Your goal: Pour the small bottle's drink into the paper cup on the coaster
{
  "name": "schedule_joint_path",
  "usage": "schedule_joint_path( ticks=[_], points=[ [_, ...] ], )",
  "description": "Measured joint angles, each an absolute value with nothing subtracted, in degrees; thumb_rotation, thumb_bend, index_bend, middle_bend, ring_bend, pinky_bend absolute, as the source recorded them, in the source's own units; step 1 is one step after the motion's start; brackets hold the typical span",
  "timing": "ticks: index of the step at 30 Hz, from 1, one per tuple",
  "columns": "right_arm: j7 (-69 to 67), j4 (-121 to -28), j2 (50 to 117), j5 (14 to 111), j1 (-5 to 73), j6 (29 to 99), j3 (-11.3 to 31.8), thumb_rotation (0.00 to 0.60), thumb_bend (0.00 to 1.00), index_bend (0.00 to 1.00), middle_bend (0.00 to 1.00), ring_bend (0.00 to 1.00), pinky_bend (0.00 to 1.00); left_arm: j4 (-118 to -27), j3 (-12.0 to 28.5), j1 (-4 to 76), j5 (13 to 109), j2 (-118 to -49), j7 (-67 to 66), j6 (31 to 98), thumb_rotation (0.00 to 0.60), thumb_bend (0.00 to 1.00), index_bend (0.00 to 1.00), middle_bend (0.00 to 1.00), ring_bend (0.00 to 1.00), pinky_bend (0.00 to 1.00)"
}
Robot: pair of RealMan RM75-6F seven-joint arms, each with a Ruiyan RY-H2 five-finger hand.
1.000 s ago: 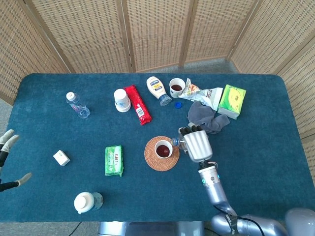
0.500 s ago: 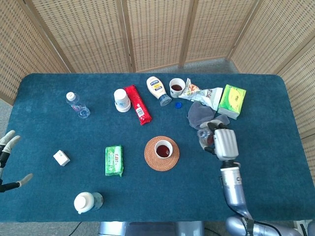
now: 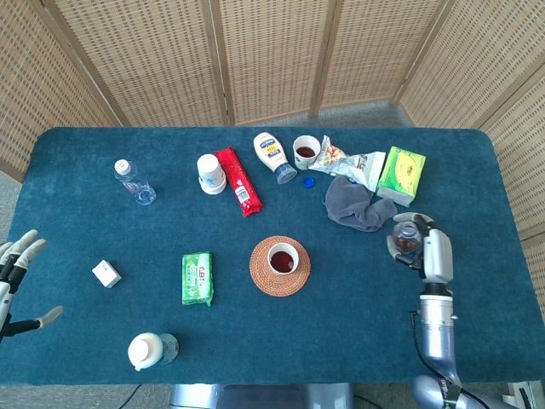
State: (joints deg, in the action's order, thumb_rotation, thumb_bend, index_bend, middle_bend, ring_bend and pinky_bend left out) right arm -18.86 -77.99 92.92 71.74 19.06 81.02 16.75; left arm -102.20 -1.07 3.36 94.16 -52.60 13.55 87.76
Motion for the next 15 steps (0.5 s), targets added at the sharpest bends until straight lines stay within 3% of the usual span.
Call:
schedule_joint_path(
  ticks=[15],
  points=[
    [-39.4,-56.3,102.8,72.5,16.4,82.0,17.5,0.6,0.82,0.41,0.53,0.27,0.72,-102.5,-1.5,4.1,94.2,-52.7,12.7,86.5,0.6,0.11,0.0,0.0,0.0,0.0]
  ],
)
